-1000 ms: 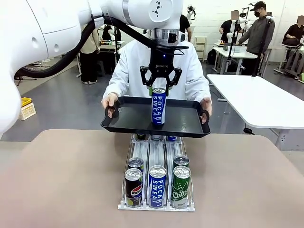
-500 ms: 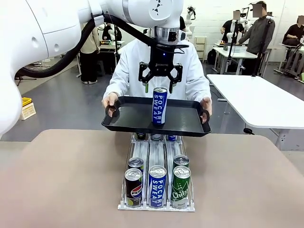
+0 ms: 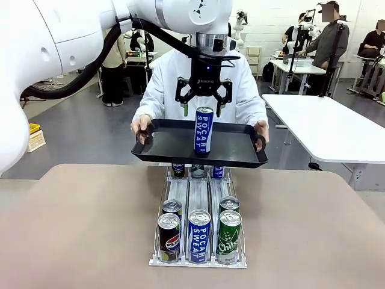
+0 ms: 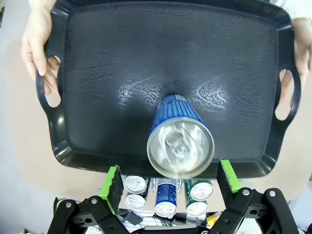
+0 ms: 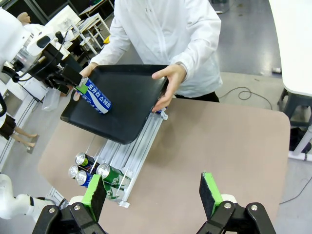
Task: Retrieve and hand over the desired beverage to the person.
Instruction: Place the picked can on the Handle tray extended by the person.
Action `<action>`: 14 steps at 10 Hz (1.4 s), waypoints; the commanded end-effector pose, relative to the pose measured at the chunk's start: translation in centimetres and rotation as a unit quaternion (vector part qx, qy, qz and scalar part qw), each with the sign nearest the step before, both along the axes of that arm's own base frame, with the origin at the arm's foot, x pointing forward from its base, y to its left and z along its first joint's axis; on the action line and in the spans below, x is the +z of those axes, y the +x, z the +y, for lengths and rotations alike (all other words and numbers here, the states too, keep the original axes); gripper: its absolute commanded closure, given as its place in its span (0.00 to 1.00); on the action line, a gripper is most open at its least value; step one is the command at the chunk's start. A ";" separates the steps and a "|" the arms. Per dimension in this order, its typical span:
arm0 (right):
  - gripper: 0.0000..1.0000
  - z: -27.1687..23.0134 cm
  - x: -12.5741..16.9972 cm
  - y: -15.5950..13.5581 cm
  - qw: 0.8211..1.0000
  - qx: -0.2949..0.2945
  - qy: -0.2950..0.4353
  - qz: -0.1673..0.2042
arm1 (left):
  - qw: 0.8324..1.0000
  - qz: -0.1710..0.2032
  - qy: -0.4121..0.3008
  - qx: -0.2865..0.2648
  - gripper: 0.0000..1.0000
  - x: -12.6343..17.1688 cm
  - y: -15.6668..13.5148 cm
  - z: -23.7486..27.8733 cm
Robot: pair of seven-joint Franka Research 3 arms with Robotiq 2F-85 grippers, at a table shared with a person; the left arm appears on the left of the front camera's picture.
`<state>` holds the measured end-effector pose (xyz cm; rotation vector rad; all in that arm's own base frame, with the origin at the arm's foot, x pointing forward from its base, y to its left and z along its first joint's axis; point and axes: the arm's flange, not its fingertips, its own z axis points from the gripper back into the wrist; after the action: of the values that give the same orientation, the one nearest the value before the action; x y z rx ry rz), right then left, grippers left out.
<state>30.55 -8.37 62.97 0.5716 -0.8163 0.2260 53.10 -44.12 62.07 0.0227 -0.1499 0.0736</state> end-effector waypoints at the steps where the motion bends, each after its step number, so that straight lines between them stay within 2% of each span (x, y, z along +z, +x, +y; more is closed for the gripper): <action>1: 0.00 -0.1 -0.1 0.2 1.000 0.011 0.008 -0.003 | 0.999 0.003 -0.027 -0.039 0.00 4.1 -1.9 -0.5; 4: 0.00 -0.1 -0.1 0.2 1.000 0.011 0.008 -0.003 | 0.992 -0.007 -0.046 -0.120 0.00 8.1 -9.3 2.5; 6: 0.00 -0.1 -0.1 0.2 1.000 0.011 0.008 -0.003 | 0.982 -0.020 -0.045 -0.182 0.00 9.1 -13.4 6.6; 10: 0.00 -0.1 -0.1 0.2 1.000 0.011 0.008 -0.003 | 0.958 -0.044 -0.046 -0.279 0.00 6.9 -15.6 15.2; 12: 0.00 -0.1 -0.1 0.2 1.000 0.011 0.008 -0.003 | 0.956 -0.057 -0.071 -0.281 0.00 5.0 -15.9 17.5; 14: 0.00 -0.1 -0.1 0.2 1.000 0.011 0.008 -0.003 | 0.955 -0.057 -0.081 -0.278 0.00 4.5 -16.4 18.4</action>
<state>30.55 -8.41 62.96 0.5704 -0.8161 0.2247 38.62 -25.96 67.39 -0.1549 -0.2449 -0.4587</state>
